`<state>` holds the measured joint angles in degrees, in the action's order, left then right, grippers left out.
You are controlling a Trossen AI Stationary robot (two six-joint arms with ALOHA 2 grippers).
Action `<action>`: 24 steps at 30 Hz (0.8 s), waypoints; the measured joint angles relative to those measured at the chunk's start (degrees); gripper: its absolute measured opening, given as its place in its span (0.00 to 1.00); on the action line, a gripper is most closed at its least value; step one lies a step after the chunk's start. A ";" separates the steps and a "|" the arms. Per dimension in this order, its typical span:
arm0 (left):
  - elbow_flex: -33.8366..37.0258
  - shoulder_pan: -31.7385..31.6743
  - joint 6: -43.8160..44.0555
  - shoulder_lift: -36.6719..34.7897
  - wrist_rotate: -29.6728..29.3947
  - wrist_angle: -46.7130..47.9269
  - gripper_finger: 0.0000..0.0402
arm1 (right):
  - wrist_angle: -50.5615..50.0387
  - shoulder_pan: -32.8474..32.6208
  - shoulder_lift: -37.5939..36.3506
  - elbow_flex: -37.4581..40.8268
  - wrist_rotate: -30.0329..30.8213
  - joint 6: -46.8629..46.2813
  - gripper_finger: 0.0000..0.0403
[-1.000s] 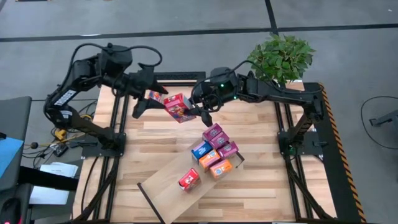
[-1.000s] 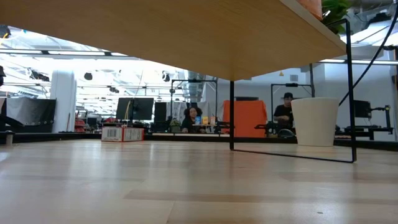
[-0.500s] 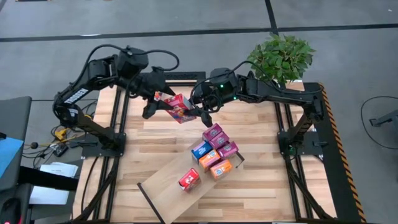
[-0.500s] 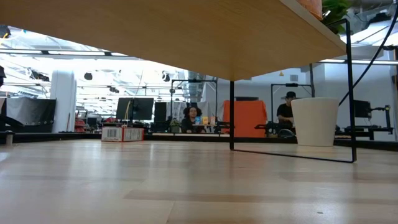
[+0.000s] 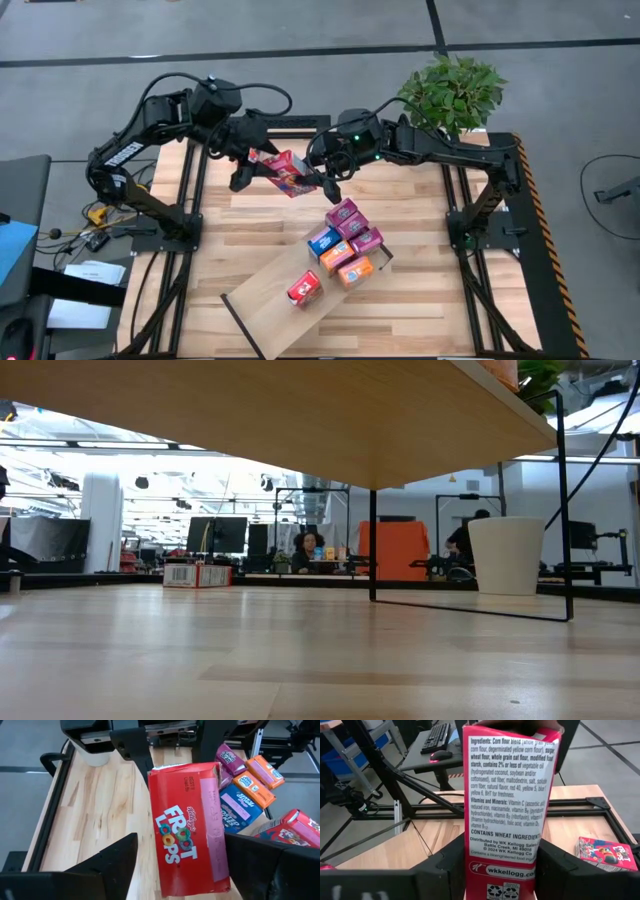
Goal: Stack cereal on shelf
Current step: Put the bottom red cereal box onto the shelf
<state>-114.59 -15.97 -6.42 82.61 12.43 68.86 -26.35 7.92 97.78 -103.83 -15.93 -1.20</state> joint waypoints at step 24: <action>0.04 -0.04 -1.13 -2.03 -5.15 -1.87 0.35 | -0.63 2.71 -4.94 0.00 0.69 0.39 0.52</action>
<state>-114.54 -16.01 -7.54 80.58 7.28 66.99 -26.98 10.63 92.84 -103.83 -15.24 -0.81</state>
